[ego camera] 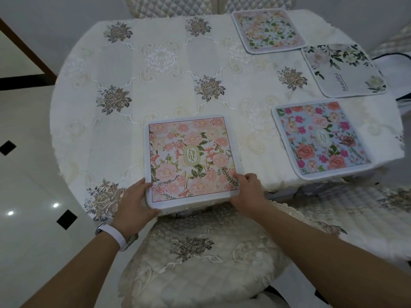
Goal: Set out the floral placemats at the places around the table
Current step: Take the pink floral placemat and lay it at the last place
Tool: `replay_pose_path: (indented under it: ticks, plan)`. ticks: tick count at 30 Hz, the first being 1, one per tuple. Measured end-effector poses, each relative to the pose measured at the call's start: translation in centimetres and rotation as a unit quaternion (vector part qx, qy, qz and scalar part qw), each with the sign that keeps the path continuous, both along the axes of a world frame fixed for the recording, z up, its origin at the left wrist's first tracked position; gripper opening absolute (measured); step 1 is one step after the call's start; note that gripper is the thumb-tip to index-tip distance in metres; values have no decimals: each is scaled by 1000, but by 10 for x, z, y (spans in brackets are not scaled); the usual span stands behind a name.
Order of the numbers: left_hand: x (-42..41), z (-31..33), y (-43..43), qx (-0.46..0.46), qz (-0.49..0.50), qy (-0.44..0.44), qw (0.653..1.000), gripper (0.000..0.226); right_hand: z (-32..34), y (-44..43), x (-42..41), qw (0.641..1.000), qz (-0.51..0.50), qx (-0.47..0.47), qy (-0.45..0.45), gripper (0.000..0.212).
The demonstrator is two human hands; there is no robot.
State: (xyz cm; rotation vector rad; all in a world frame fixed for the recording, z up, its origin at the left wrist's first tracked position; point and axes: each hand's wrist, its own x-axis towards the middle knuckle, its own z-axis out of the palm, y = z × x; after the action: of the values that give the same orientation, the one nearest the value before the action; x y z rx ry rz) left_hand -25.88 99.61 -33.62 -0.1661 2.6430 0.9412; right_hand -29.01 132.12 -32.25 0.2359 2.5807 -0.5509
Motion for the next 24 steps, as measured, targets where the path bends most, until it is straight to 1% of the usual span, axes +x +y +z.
replay_pose_path:
  ticks: [5, 8, 18, 20, 22, 24]
  plan:
    - [-1, -5, -4, -28, -18, -13, 999, 92, 0, 2, 3, 998, 41, 30, 27, 68]
    - [-1, -17, -11, -23, -31, -14, 999, 93, -2, 4, 5, 997, 57, 39, 46, 65]
    - [-2, -26, -11, -15, -10, -17, 1000, 94, 0, 5, 4, 994, 75, 49, 56, 59]
    - [-2, -28, -11, -28, -18, -17, 999, 94, 0, 6, 5, 994, 77, 50, 53, 57]
    - [-1, -17, -6, -31, -22, -12, 999, 92, 3, 6, 5, 994, 86, 49, 50, 55]
    - [2, -2, 3, -31, -16, -4, 999, 84, 6, 8, 4, 993, 97, 46, 50, 53]
